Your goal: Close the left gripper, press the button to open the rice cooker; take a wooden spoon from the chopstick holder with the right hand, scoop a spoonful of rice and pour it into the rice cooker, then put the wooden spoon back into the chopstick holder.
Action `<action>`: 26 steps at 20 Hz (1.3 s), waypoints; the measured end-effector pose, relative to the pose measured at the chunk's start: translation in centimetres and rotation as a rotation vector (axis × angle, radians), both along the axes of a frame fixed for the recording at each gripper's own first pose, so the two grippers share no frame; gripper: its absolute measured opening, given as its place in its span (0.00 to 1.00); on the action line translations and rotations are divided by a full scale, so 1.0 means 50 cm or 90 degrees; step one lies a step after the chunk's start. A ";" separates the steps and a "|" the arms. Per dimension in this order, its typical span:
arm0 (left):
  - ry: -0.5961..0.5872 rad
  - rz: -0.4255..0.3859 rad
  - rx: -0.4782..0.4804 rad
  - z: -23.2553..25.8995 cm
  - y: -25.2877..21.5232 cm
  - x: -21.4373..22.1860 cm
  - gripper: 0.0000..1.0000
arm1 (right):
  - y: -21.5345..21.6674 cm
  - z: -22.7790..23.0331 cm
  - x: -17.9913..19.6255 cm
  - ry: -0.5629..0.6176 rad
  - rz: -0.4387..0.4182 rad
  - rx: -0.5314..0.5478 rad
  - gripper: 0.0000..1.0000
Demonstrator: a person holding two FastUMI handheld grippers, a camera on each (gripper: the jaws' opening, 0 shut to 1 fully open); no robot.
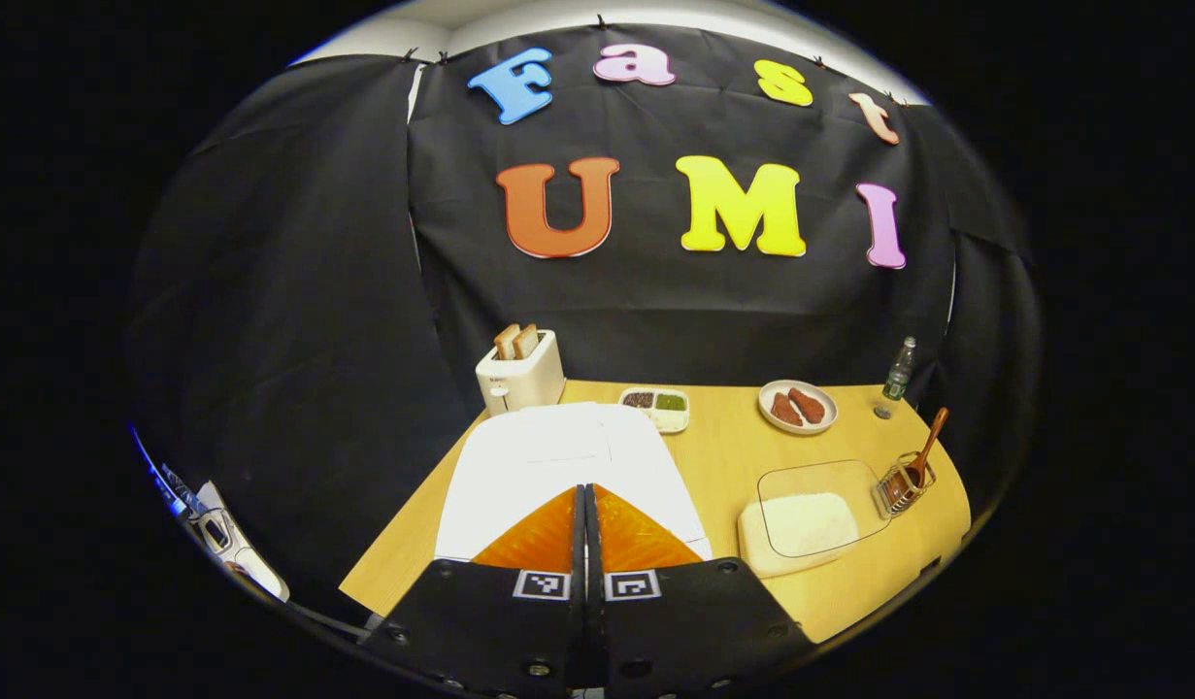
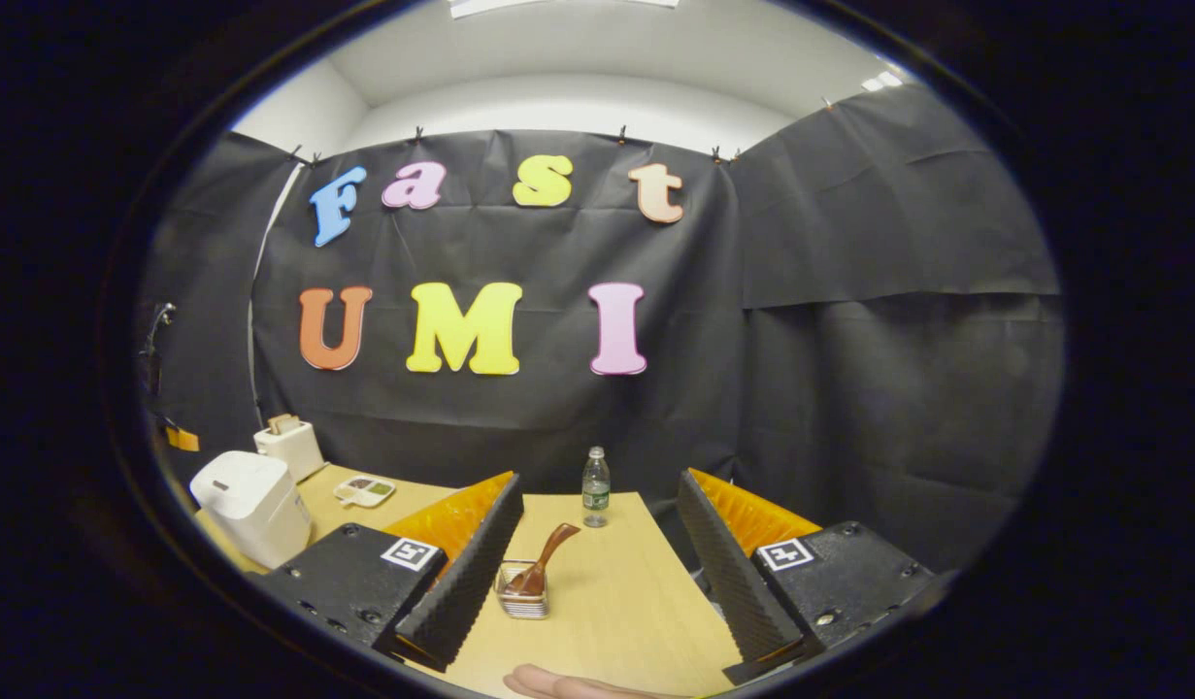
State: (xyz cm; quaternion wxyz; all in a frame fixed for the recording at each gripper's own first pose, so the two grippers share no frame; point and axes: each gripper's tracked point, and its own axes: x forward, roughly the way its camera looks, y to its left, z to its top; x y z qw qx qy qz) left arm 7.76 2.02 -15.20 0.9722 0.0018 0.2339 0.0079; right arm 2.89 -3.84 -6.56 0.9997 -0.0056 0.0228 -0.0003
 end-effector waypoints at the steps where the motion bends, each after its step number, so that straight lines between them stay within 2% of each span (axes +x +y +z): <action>1: 0.009 -0.003 -0.001 -0.010 -0.004 0.005 0.00 | -0.006 -0.003 0.001 -0.002 -0.002 0.007 1.00; 8: 0.051 0.013 0.032 -0.087 0.006 0.044 0.00 | -0.040 -0.050 0.021 0.021 -0.004 0.012 1.00; 10: 0.065 0.025 0.040 -0.111 0.020 0.048 0.00 | -0.050 -0.040 0.024 0.000 -0.006 0.002 1.00; 13: 0.103 0.031 0.020 -0.152 0.018 0.039 0.00 | -0.066 -0.024 0.025 -0.035 -0.020 -0.018 1.00; 15: 0.094 0.022 0.035 -0.150 0.020 0.048 0.00 | -0.050 -0.020 0.021 -0.048 -0.004 -0.028 1.00; 18: 0.130 0.026 0.036 -0.171 0.018 0.034 0.00 | -0.036 -0.022 0.018 -0.057 0.011 -0.039 1.00; 22: 0.115 0.027 0.036 -0.161 0.022 0.040 0.00 | -0.015 -0.032 0.008 -0.055 0.021 -0.050 1.00; 26: 0.069 0.014 0.030 -0.123 0.026 0.039 0.00 | -0.019 -0.058 0.017 -0.047 0.012 -0.074 1.00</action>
